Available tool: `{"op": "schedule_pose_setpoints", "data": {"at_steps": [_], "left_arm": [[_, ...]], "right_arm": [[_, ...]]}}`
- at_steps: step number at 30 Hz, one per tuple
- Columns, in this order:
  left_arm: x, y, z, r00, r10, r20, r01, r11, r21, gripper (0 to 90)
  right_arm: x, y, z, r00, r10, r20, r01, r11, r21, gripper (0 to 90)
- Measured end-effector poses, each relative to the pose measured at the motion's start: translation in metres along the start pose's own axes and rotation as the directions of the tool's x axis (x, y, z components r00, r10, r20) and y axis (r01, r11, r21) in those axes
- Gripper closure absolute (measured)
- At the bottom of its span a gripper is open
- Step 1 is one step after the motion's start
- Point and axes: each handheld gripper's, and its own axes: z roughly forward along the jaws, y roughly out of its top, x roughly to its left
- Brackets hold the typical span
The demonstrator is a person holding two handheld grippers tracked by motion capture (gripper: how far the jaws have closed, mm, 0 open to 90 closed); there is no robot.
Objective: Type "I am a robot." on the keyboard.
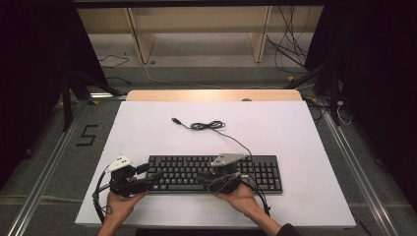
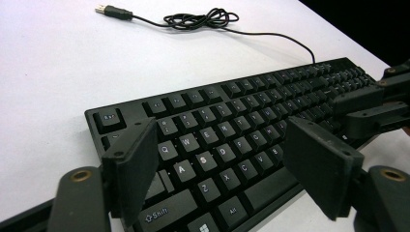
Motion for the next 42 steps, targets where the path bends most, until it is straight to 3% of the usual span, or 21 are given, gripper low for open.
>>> {"op": "schedule_pose_setpoints", "data": {"at_steps": [6, 10, 19, 29, 42], "left_arm": [[0.001, 0.001, 0.002, 1.0000, -0.002, 0.005, 0.002, 1.0000, 0.004, 31.2], [0.002, 0.002, 0.004, 1.0000, 0.000, -0.001, 0.000, 0.9999, 0.016, 34.8], [0.007, 0.004, 0.011, 0.9995, -0.010, -0.029, 0.011, 0.9981, 0.060, 59.5], [0.006, 0.002, 0.023, 0.9955, 0.051, -0.080, -0.039, 0.9890, 0.143, 88.3], [0.008, 0.001, 0.033, 0.9936, 0.072, -0.087, -0.054, 0.9795, 0.194, 89.0]], "right_arm": [[-0.002, 0.001, -0.007, 0.9994, 0.033, 0.008, -0.032, 0.999, -0.027, 50.1], [-0.004, 0.001, -0.015, 0.9991, 0.038, 0.021, -0.037, 0.998, -0.054, 43.2], [-0.008, -0.001, -0.032, 0.9976, 0.061, 0.031, -0.057, 0.992, -0.109, 37.8], [-0.007, -0.003, -0.037, 0.9978, 0.058, 0.034, -0.053, 0.992, -0.117, 34.9], [-0.007, -0.005, -0.042, 0.9977, 0.056, 0.038, -0.050, 0.990, -0.134, 31.1]]}}
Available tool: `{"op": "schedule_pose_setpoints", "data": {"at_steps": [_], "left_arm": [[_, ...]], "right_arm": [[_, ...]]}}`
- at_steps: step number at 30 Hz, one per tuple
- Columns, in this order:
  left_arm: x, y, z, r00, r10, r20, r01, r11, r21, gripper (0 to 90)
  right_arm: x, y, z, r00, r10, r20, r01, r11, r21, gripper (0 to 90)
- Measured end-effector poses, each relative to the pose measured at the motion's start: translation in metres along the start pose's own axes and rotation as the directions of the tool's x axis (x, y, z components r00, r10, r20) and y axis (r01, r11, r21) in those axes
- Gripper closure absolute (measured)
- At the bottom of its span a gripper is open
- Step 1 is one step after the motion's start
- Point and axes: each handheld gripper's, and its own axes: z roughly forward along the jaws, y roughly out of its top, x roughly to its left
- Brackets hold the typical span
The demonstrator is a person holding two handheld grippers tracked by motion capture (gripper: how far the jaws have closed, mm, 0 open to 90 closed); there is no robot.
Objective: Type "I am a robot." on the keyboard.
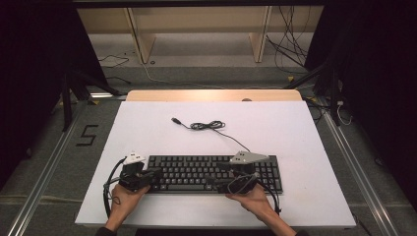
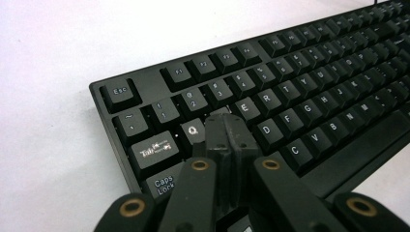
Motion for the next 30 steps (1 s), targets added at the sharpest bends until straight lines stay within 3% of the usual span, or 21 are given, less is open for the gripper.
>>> {"op": "schedule_pose_setpoints", "data": {"at_steps": [21, 30], "left_arm": [[-0.0003, -0.0029, 0.0046, 0.9998, 0.012, -0.013, -0.011, 0.9995, 0.028, 89.1], [-0.0022, -0.0018, 0.0002, 0.9999, 0.003, -0.013, -0.003, 1.0000, -0.002, 86.6]], "right_arm": [[0.0019, -0.0007, -0.0001, 0.9999, -0.008, -0.005, 0.008, 1.000, 0.005, 31.2], [0.0023, -0.0006, -0.0002, 0.9999, -0.008, -0.006, 0.008, 1.000, 0.001, 31.1]]}}
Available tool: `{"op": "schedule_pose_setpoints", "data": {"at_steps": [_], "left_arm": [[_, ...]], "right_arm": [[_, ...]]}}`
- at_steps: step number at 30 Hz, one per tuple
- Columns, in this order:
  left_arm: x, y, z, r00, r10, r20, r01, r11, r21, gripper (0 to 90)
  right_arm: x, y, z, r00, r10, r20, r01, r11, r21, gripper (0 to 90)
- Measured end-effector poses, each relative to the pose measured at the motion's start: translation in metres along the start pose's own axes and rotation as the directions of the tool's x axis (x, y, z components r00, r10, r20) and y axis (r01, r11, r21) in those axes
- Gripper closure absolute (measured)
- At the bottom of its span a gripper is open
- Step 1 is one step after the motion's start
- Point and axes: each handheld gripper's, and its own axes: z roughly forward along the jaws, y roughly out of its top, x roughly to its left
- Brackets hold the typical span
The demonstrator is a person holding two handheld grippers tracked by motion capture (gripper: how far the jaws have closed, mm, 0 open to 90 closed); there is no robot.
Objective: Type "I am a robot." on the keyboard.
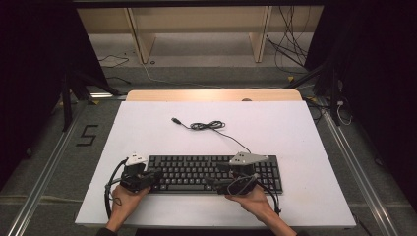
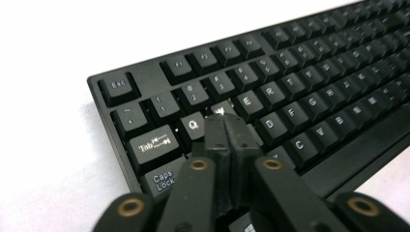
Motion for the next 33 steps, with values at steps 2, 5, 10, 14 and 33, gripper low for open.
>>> {"op": "schedule_pose_setpoints", "data": {"at_steps": [2, 5, 10, 14, 33], "left_arm": [[0.000, 0.001, -0.003, 0.9999, -0.011, 0.003, 0.011, 0.9998, -0.019, 82.0], [0.001, 0.002, -0.009, 0.9995, -0.022, 0.022, 0.023, 0.9982, -0.055, 72.6], [0.003, 0.002, -0.019, 0.9974, -0.047, 0.055, 0.052, 0.9936, -0.100, 59.6], [0.004, 0.001, -0.024, 0.9939, -0.060, 0.093, 0.072, 0.9882, -0.135, 46.6], [-0.006, -0.003, -0.036, 0.9850, -0.048, 0.166, 0.088, 0.9652, -0.246, 27.8]], "right_arm": [[0.000, 0.000, 0.000, 1.0000, 0.001, -0.001, -0.001, 1.000, -0.001, 31.1], [0.001, 0.000, 0.000, 1.0000, -0.002, -0.006, 0.002, 1.000, -0.002, 30.9], [0.003, -0.001, 0.003, 0.9998, -0.009, -0.016, 0.009, 1.000, -0.001, 30.2], [0.005, -0.001, 0.004, 0.9996, -0.019, -0.022, 0.019, 1.000, 0.001, 30.1], [0.013, -0.002, 0.020, 0.9980, -0.051, -0.037, 0.053, 0.997, 0.062, 54.7]]}}
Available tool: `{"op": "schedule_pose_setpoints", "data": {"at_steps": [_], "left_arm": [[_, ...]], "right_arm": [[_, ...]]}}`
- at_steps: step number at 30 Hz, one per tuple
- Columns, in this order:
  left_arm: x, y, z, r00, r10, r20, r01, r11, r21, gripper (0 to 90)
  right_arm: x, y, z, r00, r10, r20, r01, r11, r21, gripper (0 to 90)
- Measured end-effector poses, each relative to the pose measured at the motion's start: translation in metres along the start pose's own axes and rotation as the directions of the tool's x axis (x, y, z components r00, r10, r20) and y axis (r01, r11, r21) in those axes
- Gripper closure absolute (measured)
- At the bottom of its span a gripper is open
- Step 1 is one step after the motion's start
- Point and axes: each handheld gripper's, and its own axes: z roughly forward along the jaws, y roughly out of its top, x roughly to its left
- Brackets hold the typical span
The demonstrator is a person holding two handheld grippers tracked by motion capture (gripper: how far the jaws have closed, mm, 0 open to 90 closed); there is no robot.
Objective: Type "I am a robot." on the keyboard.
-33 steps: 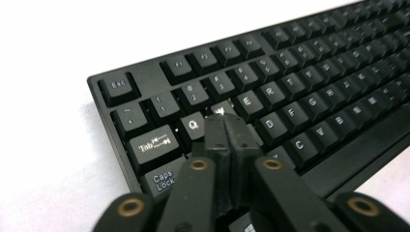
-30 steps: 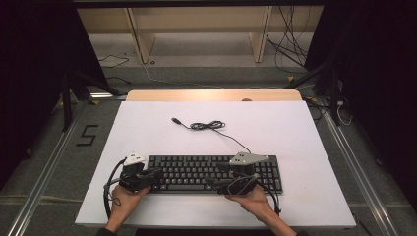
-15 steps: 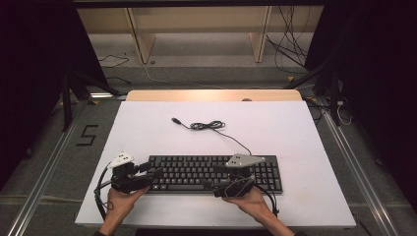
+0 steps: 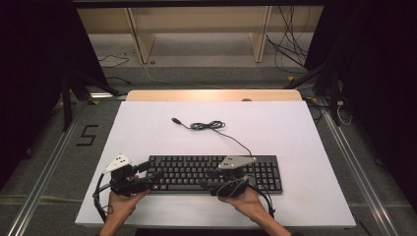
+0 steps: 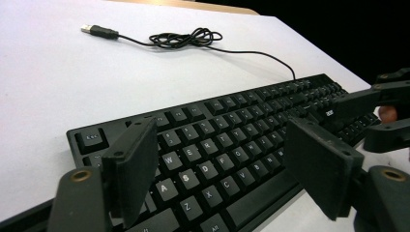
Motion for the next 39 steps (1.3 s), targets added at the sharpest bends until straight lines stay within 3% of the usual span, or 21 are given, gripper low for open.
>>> {"op": "schedule_pose_setpoints", "data": {"at_steps": [7, 16, 39], "left_arm": [[-0.002, -0.001, 0.000, 1.0000, 0.009, 0.005, -0.009, 1.0000, 0.001, 27.4], [-0.002, -0.001, 0.000, 0.9999, 0.014, 0.007, -0.014, 0.9999, -0.004, 27.1], [-0.002, -0.001, 0.000, 0.9997, 0.024, 0.007, -0.024, 0.9997, 0.000, 27.0]], "right_arm": [[0.003, 0.000, 0.012, 0.9998, -0.019, -0.005, 0.019, 0.999, 0.038, 73.5], [0.005, -0.004, 0.027, 0.9985, -0.054, 0.004, 0.053, 0.993, 0.107, 88.1], [0.002, -0.011, 0.041, 0.9957, -0.085, 0.036, 0.077, 0.978, 0.194, 90.0]]}}
